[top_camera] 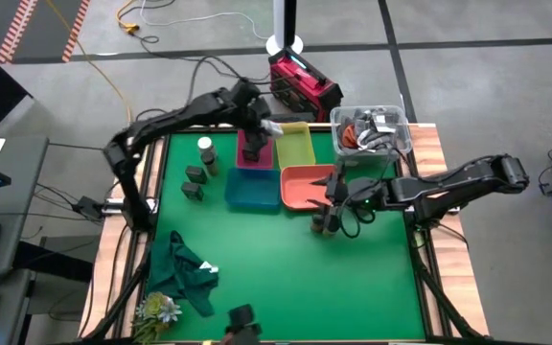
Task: Sort spices by type
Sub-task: Put the left white seasoning bottle into the yellow bin
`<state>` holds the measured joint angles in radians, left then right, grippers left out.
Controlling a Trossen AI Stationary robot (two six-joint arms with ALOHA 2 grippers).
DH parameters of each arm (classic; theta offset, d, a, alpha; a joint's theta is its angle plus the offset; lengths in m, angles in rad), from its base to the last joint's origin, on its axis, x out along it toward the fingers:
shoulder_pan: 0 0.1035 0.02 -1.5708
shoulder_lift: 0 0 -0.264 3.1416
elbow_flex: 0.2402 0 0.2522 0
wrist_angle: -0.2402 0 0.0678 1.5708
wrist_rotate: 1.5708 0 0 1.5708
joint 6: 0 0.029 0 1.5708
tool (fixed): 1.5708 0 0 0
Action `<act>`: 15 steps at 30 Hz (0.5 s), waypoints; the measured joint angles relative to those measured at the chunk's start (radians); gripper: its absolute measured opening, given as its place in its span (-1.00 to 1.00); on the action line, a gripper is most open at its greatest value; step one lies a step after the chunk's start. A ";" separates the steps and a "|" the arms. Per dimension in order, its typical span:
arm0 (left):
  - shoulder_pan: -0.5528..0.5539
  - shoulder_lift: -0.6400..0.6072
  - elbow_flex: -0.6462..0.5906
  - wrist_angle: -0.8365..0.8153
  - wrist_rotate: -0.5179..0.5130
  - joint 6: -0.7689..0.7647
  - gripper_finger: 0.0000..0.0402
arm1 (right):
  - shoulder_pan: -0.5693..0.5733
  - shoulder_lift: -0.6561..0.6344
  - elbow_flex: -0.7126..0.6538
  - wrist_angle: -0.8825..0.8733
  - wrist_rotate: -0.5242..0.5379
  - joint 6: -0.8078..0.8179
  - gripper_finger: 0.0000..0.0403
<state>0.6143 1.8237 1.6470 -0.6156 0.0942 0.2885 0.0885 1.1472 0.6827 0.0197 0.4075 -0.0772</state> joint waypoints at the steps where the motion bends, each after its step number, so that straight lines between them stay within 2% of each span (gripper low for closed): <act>1: -0.005 0.028 0.029 -0.002 0.006 0.006 -0.03 | 0.000 -0.019 0.000 -0.026 0.014 0.006 0.29; 8: -0.027 0.223 0.275 -0.085 0.028 0.048 -0.03 | 0.000 -0.129 0.000 -0.124 0.039 0.055 0.29; 15: -0.059 0.431 0.575 -0.287 0.030 0.091 0.00 | 0.000 -0.070 0.000 -0.136 0.039 0.059 0.29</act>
<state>0.5558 2.2552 2.2223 -0.9023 0.1246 0.3792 0.0883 1.0772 0.6827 -0.1160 0.4465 -0.0185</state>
